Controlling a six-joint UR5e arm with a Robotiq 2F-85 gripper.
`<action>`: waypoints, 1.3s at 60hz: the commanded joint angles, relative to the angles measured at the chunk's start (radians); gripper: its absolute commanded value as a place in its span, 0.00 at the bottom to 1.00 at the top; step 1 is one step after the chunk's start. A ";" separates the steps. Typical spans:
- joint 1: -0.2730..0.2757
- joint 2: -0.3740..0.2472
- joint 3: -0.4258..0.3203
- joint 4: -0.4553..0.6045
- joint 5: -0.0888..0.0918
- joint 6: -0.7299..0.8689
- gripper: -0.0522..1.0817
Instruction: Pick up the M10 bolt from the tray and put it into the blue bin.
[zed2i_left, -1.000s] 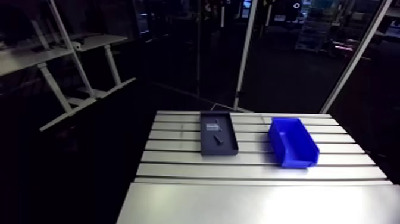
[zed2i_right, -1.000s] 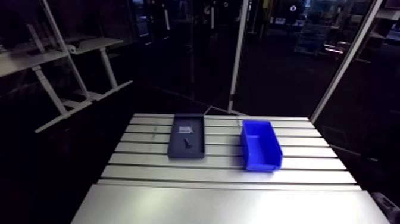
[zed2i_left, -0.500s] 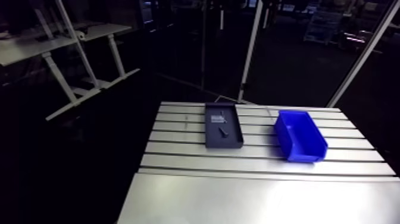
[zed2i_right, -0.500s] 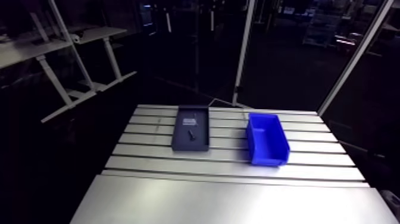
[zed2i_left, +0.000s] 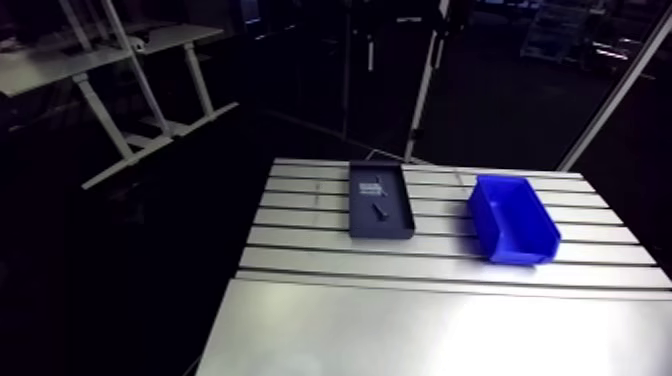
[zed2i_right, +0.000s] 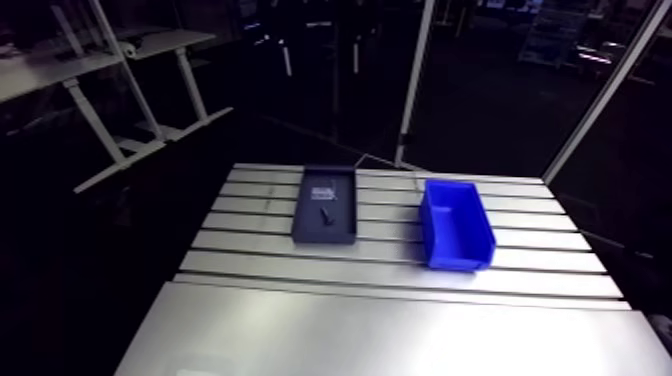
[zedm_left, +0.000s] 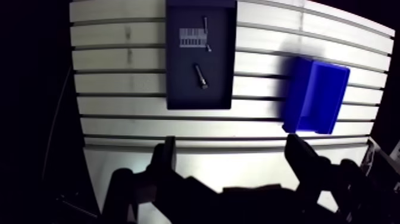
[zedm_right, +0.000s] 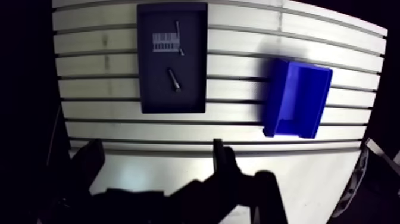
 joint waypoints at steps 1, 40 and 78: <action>0.000 0.023 0.031 -0.033 -0.001 -0.026 0.05; -0.002 0.062 0.091 -0.118 -0.004 -0.060 0.05; -0.007 0.086 0.155 -0.188 -0.024 -0.151 0.05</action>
